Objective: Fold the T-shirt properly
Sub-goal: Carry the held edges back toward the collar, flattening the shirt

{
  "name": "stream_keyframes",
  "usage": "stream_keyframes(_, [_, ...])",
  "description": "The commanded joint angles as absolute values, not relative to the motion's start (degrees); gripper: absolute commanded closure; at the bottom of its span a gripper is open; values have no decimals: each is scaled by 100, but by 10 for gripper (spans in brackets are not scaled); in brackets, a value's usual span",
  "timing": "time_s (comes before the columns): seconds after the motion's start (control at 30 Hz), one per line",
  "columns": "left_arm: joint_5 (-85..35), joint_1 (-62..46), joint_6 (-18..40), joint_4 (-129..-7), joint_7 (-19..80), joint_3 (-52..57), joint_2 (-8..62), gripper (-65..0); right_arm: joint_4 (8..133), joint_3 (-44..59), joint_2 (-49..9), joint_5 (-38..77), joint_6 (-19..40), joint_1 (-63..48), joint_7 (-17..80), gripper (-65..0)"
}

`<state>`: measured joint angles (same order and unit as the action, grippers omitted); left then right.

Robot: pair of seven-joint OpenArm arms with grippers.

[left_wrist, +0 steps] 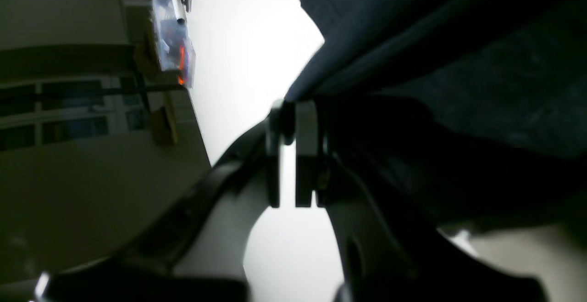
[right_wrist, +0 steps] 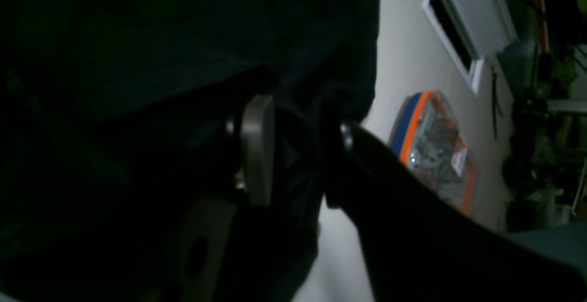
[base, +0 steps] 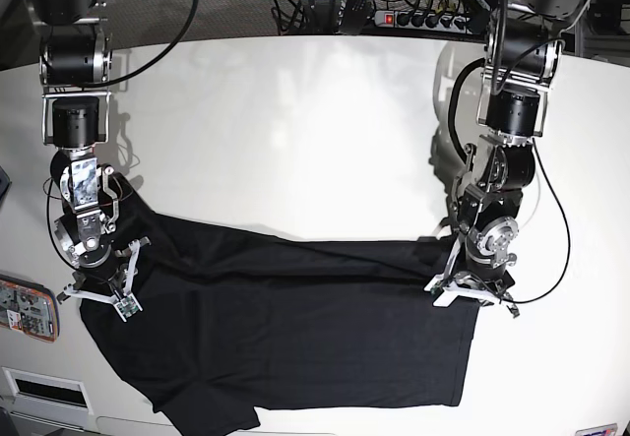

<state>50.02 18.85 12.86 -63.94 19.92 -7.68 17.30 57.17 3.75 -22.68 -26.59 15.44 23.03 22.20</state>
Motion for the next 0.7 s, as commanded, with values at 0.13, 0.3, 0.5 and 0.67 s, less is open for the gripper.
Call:
stream_keyframes(0.13, [5385,2466,1209,-5657,2018,-743,1771,-103,6070,426,-2343,-2642,1464,2466,2105,-171])
stream_keyframes(0.3, [6246,2826,1244,-5007,1982,-743,1622,-244,6747,426,-2343,-2642,1464,2466,2105,-171])
stream_keyframes(0.5, [6316,3152,1226,-4857,1947,-743,1437,-249,7178,426,-2343,-2642,1464,2448,2141,-171])
stream_keyframes(0.67, [6290,3108,1226,-5138,1692,-690,1376,-248,7503,435,-2343,-2624,1464,1947,2141,-171])
